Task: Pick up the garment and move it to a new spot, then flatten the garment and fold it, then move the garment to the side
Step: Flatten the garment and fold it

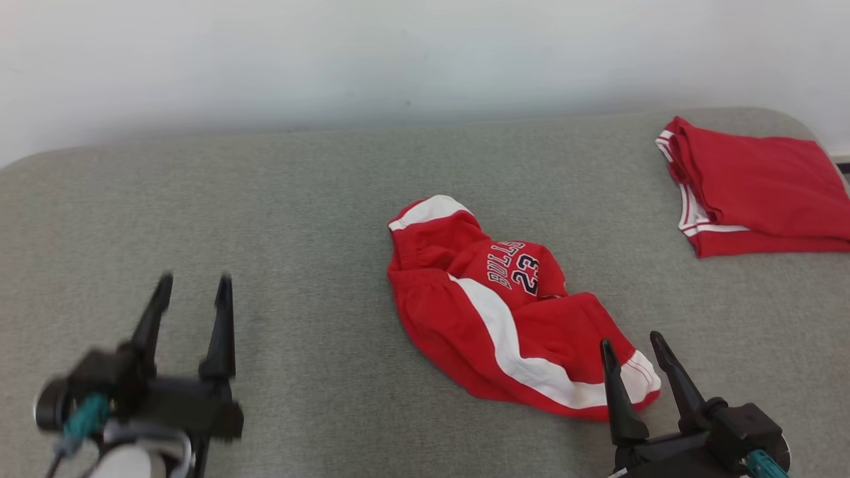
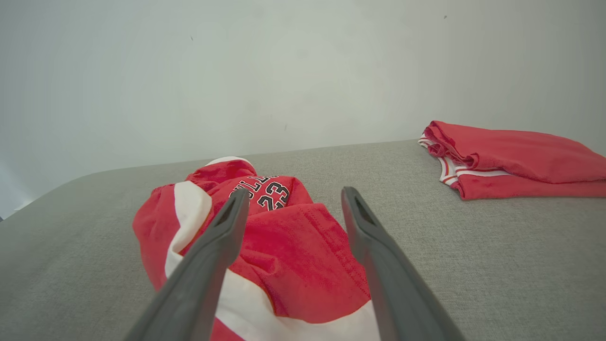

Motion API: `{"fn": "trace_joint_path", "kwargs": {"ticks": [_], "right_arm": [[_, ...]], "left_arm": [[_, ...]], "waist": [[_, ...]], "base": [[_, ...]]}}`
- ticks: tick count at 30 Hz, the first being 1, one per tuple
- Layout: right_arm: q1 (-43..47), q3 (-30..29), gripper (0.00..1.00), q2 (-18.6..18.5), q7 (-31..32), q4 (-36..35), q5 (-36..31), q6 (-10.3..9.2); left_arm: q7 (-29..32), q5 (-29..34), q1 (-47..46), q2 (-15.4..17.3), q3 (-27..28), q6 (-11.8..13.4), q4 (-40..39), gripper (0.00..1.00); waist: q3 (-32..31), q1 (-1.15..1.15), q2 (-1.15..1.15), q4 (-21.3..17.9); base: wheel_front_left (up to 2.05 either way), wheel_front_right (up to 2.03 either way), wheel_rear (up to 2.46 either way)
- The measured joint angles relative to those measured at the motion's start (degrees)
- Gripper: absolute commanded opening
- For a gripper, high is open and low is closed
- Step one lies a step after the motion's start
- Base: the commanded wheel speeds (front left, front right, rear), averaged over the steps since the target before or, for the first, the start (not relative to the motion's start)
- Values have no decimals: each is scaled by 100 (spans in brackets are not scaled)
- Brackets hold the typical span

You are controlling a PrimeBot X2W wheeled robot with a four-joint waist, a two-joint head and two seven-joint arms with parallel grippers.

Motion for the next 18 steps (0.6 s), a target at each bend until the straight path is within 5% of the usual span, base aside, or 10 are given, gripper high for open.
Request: {"fn": "trace_joint_path", "kwargs": {"ticks": [10,18], "right_arm": [[-279,2,100,31,-1,105,33,0],[-402,-13,100,69,0,159,69,0]], "left_arm": [[716,-533,-1854,800,-1099,-47,120,100],[1579,-1678,-2825,1570,-2630,-47,327,100]], "waist": [[209,0,0,-458],[453,0,0,-983]], "base": [[0,0,0],[0,0,0]]}}
